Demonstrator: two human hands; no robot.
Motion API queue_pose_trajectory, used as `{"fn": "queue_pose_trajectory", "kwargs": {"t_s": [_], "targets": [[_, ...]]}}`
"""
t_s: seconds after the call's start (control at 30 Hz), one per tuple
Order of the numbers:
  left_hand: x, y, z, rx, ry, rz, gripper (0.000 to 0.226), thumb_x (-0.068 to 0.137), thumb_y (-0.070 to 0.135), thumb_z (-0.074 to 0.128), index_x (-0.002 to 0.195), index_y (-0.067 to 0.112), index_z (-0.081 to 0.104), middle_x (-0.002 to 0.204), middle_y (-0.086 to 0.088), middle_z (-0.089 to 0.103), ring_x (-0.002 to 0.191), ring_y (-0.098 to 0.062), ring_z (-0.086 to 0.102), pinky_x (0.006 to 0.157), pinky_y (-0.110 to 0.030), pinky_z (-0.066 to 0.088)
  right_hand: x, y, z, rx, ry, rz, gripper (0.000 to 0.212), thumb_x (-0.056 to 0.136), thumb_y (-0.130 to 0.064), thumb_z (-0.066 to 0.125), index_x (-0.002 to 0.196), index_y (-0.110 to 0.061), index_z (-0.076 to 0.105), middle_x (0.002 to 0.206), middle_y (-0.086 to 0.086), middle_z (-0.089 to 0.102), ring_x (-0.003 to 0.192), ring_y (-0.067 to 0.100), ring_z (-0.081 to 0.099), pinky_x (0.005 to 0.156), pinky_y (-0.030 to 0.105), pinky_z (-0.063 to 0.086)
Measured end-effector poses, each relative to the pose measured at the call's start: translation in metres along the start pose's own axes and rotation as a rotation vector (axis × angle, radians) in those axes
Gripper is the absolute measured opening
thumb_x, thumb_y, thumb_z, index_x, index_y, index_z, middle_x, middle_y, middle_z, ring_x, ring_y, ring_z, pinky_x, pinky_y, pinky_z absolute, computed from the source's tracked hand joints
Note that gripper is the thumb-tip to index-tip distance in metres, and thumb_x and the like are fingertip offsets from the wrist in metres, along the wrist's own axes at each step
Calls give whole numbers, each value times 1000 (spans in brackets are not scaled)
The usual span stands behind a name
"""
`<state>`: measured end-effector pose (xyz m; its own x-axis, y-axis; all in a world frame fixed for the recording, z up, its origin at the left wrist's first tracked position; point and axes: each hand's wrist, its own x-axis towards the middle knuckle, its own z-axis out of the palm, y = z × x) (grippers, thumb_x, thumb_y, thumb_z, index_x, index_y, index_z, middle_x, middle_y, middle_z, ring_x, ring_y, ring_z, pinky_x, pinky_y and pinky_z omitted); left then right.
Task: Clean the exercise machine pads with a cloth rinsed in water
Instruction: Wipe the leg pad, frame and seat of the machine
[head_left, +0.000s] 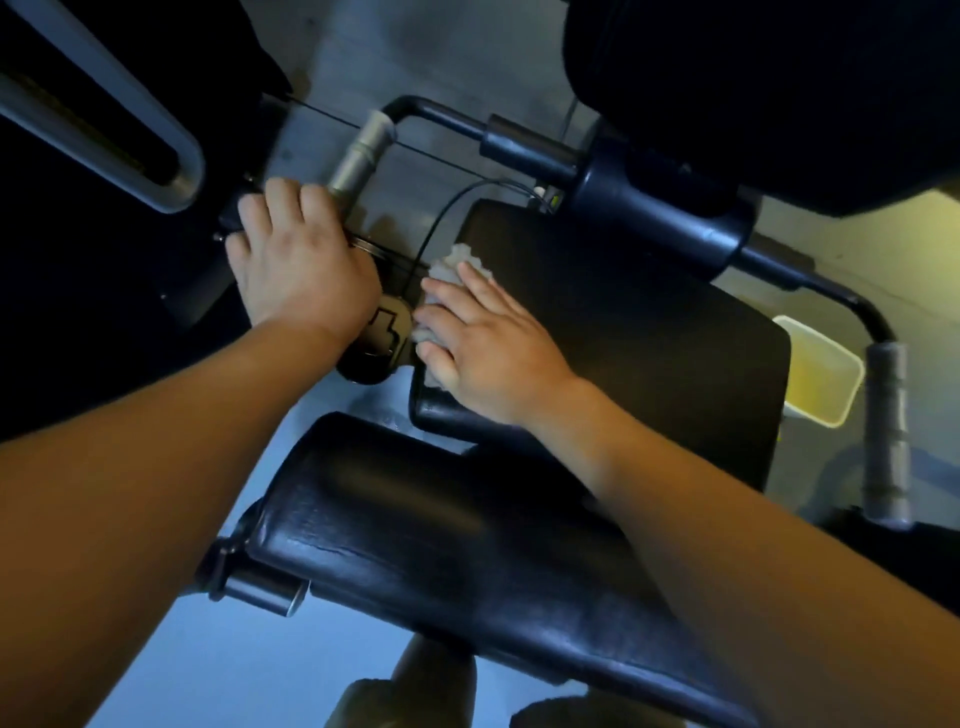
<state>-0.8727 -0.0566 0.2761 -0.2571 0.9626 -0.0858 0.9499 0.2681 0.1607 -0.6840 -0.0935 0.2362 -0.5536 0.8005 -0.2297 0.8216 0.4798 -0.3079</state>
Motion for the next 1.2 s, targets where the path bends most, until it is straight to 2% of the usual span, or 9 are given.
{"fn": "queue_pose_trajectory", "kwargs": {"t_s": [0.27, 0.43, 0.57, 0.63, 0.73, 0.8, 0.93, 1.1, 1.2], "targets": [[54, -15, 21, -15, -261, -166, 58, 91, 39, 58, 134, 6, 40, 136, -18, 43, 126, -40, 42, 89, -52, 46, 64, 46, -22, -65, -140, -119, 36, 104, -45, 39, 124, -28, 64, 147, -3, 53, 152, 21, 27, 127, 37, 12], [60, -27, 40, -73, -244, -129, 37, 93, 36, 60, 115, 11, 44, 92, -13, 54, 91, -42, 63, 66, -42, 43, 123, 74, -34, -191, -219, -109, 43, 102, -43, 32, 91, -22, 68, 95, 1, 68, 107, 27, 61, 106, 47, 42], [61, -29, 43, -113, -197, -130, 32, 92, 31, 61, 113, 12, 46, 79, -8, 46, 75, -37, 59, 62, -38, 41, 126, 68, -50, -181, -219, -94, 33, 106, -26, 43, 84, -19, 66, 105, 14, 65, 112, 34, 55, 105, 41, 27], [62, -30, 47, -102, -173, -135, 30, 91, 27, 61, 112, 11, 47, 75, -8, 45, 66, -32, 48, 60, -37, 40, 117, 51, -43, -257, -221, -209, 31, 101, -23, 50, 83, -11, 72, 94, 16, 68, 104, 39, 57, 98, 45, 35], [61, -31, 50, -86, -153, -125, 30, 91, 27, 61, 112, 10, 47, 75, -10, 53, 61, -32, 48, 57, -37, 39, 97, 32, -26, -193, -274, -321, 41, 101, -35, 41, 81, -21, 75, 89, 2, 71, 107, 33, 62, 112, 51, 36], [64, -31, 50, -72, -165, -112, 32, 92, 30, 62, 112, 10, 47, 85, -14, 64, 65, -35, 56, 56, -37, 40, 86, 24, -24, -175, -292, -377, 45, 105, -40, 38, 89, -21, 75, 94, -2, 71, 108, 25, 62, 121, 42, 27], [63, -30, 49, -41, -205, -140, 32, 94, 33, 60, 111, 12, 45, 84, -9, 58, 64, -30, 43, 56, -38, 35, 104, 35, -38, -171, -398, -470, 54, 105, -49, 22, 100, -32, 73, 97, -13, 70, 105, 12, 59, 113, 36, 34], [63, -29, 50, -33, -224, -151, 33, 94, 35, 60, 112, 12, 44, 81, -6, 50, 64, -30, 43, 56, -37, 34, 140, 79, -29, -98, -152, -252, 45, 102, -39, 37, 85, -16, 72, 79, 2, 61, 80, 27, 60, 79, 41, 46], [63, -30, 50, -21, -218, -134, 35, 94, 36, 59, 115, 11, 45, 91, -11, 63, 69, -35, 54, 56, -37, 34, 129, 72, -19, -90, -68, -224, 42, 102, -35, 39, 79, -15, 69, 76, -1, 57, 81, 28, 58, 87, 41, 45]]}}
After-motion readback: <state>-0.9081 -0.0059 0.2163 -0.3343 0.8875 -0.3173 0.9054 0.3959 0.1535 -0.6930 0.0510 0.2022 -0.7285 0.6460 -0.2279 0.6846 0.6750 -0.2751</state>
